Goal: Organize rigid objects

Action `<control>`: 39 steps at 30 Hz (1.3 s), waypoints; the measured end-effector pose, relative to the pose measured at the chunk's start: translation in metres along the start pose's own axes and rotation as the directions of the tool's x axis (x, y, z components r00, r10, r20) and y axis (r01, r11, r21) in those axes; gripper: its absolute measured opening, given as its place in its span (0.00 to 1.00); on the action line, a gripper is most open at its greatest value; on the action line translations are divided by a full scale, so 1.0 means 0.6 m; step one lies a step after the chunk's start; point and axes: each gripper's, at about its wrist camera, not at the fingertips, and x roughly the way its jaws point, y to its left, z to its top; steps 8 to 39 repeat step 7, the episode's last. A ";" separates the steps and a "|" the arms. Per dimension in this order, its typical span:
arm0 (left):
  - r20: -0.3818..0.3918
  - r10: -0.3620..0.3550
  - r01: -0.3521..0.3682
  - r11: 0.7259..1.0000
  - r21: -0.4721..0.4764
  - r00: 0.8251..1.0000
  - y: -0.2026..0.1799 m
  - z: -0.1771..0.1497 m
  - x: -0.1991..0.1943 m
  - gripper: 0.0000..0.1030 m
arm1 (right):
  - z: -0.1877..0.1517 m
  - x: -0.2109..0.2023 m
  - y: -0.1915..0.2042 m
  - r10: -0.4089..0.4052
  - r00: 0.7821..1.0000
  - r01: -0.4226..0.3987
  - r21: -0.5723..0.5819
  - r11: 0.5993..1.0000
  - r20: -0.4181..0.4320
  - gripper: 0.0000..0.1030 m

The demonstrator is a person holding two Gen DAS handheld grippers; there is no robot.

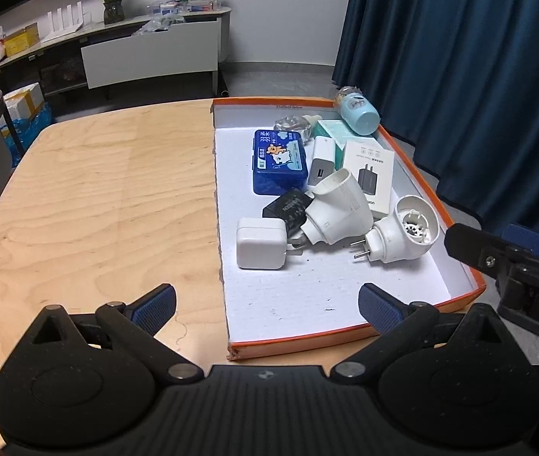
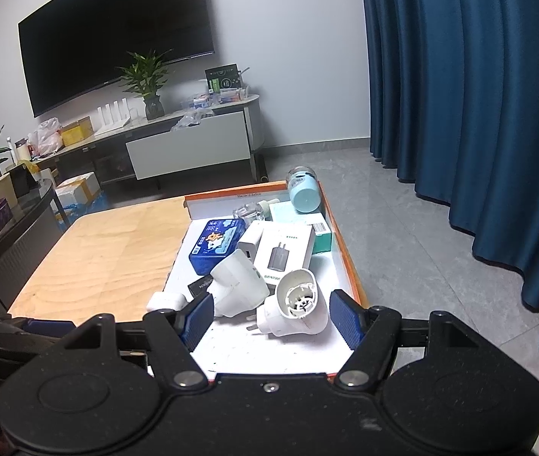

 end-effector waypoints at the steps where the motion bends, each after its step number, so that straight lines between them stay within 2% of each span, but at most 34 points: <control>1: 0.003 0.001 -0.001 1.000 0.004 1.000 0.000 0.001 0.000 1.00 | -0.001 0.001 0.001 -0.001 1.000 0.001 -0.001 1.000 -0.001 0.78; 4: -0.004 0.002 -0.002 1.000 -0.006 1.000 0.002 0.002 0.004 1.00 | 0.000 0.007 0.002 -0.002 1.000 0.002 -0.001 1.000 -0.005 0.78; 7: -0.028 -0.026 0.026 1.000 -0.006 0.999 0.004 0.003 0.011 1.00 | -0.002 0.011 0.002 -0.005 1.000 0.005 0.001 1.000 -0.011 0.78; 39: -0.028 -0.026 0.026 1.000 -0.006 0.999 0.004 0.003 0.011 1.00 | -0.002 0.011 0.002 -0.005 1.000 0.005 0.001 1.000 -0.011 0.78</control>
